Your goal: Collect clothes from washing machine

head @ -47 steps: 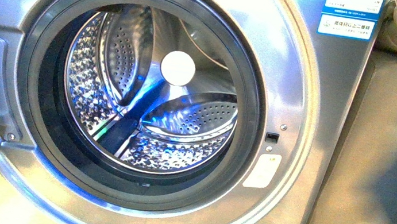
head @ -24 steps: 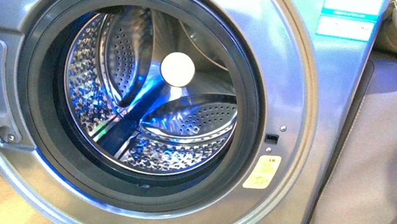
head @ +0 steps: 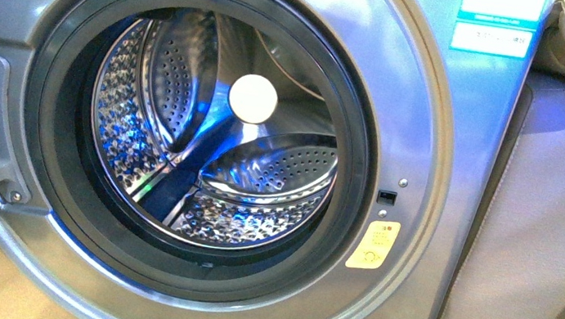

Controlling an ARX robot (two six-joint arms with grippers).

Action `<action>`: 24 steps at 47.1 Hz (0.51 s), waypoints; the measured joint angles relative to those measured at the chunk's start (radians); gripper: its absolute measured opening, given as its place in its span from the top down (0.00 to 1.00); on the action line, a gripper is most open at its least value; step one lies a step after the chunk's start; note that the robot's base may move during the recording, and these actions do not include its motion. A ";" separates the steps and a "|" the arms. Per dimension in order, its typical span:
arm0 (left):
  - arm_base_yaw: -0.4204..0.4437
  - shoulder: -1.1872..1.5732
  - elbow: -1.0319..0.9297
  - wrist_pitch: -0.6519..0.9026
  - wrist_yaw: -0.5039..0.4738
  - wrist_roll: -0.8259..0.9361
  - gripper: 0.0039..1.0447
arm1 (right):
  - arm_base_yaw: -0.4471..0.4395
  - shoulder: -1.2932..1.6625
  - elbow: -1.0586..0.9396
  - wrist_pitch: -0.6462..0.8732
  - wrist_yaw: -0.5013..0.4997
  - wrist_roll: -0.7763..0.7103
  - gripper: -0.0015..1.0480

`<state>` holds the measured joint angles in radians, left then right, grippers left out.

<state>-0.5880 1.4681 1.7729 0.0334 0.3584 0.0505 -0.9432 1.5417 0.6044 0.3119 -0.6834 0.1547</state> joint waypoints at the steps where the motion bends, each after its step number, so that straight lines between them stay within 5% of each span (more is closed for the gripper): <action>1: 0.000 0.000 0.000 0.000 0.000 0.000 0.06 | 0.001 0.010 -0.001 -0.007 -0.002 0.002 0.57; 14: 0.000 0.000 0.000 0.000 0.000 0.000 0.06 | 0.030 -0.049 -0.031 -0.017 -0.041 0.090 0.06; 24: 0.000 0.000 0.000 0.000 0.000 0.000 0.06 | 0.113 -0.316 -0.072 0.121 -0.100 0.162 0.07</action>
<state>-0.5884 1.4681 1.7729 0.0334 0.3584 0.0509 -0.8307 1.2259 0.5323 0.4332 -0.7834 0.3168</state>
